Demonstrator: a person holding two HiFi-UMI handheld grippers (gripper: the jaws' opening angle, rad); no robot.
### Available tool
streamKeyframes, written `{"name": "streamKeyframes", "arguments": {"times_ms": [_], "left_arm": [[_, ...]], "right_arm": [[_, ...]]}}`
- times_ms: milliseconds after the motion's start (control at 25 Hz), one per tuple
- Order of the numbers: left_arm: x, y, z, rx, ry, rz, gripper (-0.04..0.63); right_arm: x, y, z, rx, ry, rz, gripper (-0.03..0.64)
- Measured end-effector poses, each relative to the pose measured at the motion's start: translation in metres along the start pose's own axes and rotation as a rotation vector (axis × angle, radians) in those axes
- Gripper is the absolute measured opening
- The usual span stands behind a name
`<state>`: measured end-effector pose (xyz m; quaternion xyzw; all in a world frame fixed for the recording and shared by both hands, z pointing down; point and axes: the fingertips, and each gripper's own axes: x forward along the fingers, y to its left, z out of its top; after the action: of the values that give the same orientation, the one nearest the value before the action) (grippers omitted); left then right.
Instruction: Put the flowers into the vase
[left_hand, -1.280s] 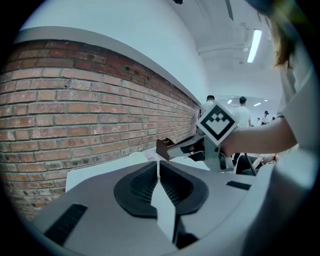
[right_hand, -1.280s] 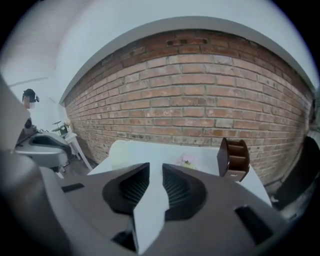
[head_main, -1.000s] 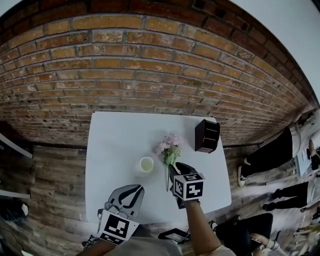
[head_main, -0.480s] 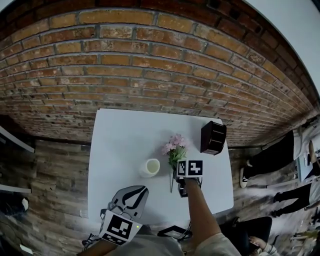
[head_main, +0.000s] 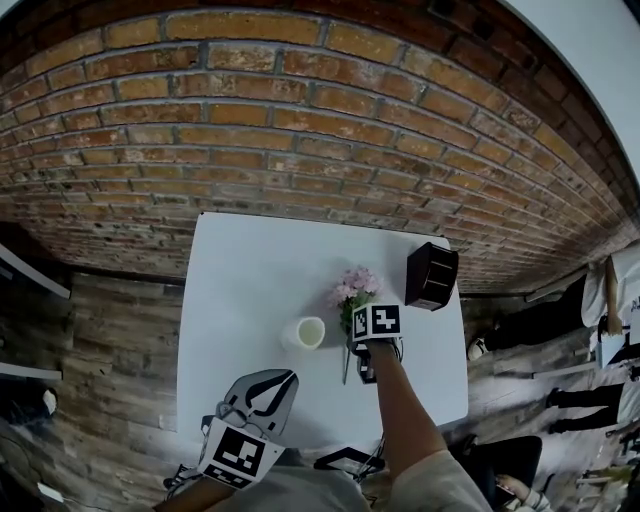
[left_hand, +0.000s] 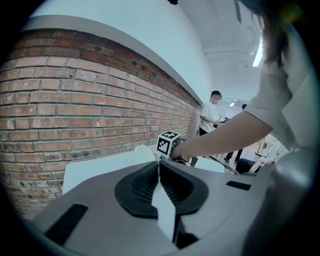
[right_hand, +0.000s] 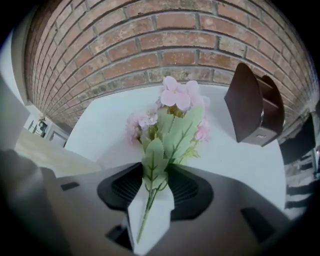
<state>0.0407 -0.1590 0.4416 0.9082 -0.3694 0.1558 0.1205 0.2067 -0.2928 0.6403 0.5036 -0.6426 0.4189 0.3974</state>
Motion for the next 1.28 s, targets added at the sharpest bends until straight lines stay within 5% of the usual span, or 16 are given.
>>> {"name": "streamKeyframes", "arguments": {"times_ms": [520, 1280], "left_arm": [[0.009, 0.002, 0.000, -0.005, 0.014, 0.004, 0.011], [0.000, -0.004, -0.006, -0.003, 0.020, 0.012, 0.009]], "right_arm": [[0.019, -0.008, 0.002, 0.003, 0.101, -0.022, 0.137], [0.017, -0.002, -0.002, -0.049, 0.068, -0.053, 0.048]]}}
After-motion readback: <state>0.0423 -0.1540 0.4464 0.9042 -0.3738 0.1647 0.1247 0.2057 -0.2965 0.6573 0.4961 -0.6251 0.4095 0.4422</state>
